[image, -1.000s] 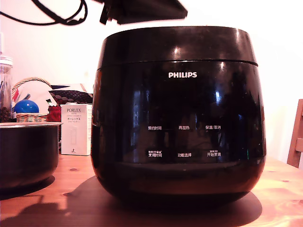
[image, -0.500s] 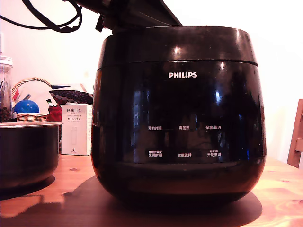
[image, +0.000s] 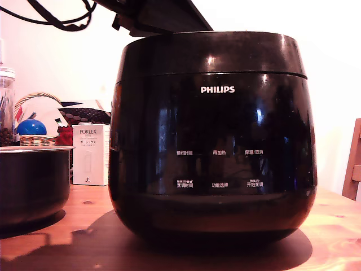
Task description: Open the rice cooker by pressing the large metal button on the top of its lid with medium force
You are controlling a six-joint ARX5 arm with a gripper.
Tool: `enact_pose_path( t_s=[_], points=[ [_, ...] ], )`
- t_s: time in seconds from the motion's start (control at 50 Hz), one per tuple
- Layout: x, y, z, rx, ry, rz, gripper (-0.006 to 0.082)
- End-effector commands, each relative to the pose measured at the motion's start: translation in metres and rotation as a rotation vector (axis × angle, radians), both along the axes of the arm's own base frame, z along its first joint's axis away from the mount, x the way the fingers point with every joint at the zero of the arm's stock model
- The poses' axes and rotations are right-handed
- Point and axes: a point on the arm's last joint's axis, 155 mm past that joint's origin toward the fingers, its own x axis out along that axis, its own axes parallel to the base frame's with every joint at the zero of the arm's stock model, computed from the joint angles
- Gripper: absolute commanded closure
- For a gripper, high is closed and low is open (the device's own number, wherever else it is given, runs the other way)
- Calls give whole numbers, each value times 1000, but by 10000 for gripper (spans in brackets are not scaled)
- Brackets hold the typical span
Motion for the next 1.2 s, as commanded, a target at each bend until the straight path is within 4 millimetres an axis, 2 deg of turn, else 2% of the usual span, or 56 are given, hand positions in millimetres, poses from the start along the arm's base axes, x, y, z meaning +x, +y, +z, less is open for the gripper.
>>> enact_pose_path(
  t_s=[0.0,0.32,0.76,0.96,1.18],
  points=[
    [-6,8,-49,112,86,5,791],
    [-8,2,-78,173,136,-9,790],
    [-17,10,-98,257,175,-11,790],
    [-14,7,-92,236,146,-17,790],
    [-3,-12,-58,104,59,-23,791]
  ],
)
